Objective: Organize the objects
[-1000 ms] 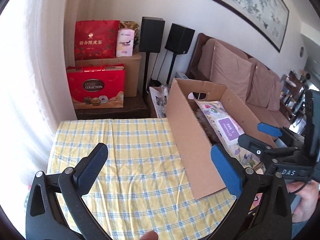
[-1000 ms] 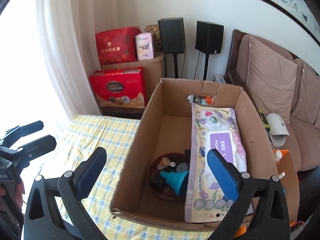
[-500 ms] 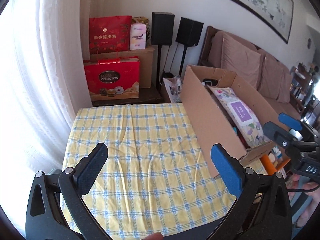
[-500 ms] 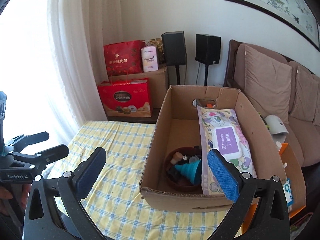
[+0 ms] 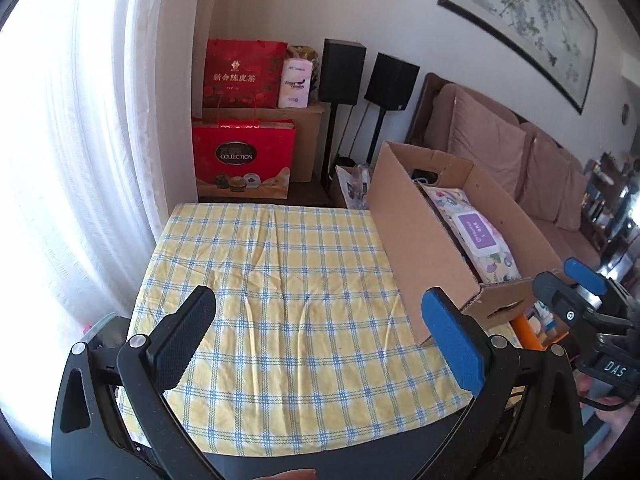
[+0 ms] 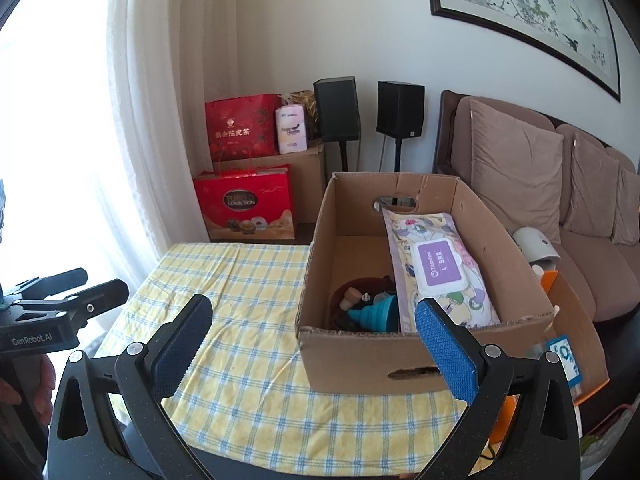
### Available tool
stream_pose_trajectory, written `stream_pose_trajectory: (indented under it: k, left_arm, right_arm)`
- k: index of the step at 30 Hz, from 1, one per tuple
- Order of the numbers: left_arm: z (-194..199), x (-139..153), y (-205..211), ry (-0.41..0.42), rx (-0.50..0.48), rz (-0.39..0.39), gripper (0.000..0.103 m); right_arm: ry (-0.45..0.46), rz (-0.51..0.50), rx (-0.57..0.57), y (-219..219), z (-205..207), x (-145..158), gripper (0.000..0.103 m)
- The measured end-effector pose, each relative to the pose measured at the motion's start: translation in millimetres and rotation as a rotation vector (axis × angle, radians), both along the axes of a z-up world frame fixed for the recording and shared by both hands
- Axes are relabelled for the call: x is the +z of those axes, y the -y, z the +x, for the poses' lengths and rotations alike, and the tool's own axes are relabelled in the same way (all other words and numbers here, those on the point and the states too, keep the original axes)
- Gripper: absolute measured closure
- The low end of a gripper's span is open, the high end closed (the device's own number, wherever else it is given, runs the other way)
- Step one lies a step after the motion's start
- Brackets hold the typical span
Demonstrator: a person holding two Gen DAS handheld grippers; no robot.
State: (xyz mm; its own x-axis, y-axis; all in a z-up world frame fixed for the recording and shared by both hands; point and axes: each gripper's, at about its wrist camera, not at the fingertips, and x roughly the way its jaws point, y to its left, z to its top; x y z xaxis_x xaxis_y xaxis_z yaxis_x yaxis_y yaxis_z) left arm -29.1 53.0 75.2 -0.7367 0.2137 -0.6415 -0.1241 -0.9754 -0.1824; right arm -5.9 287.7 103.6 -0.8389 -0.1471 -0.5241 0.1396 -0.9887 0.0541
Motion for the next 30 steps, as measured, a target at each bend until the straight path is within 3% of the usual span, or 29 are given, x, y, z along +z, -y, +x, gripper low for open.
stream_pose_trajectory:
  k: [10,30]
  left_arm:
    - [15.2,-2.6,-2.5,-0.004,0.014,-0.020,0.000]
    - [34.1,-1.4,-11.7,-0.038,0.011,-0.050,0.000]
  right_arm:
    - [-0.044,0.018,-0.033,1.7,28.3,4.7,0.001]
    - [-0.035,0.012,-0.066,-1.4,36.4,-5.9,0.001]
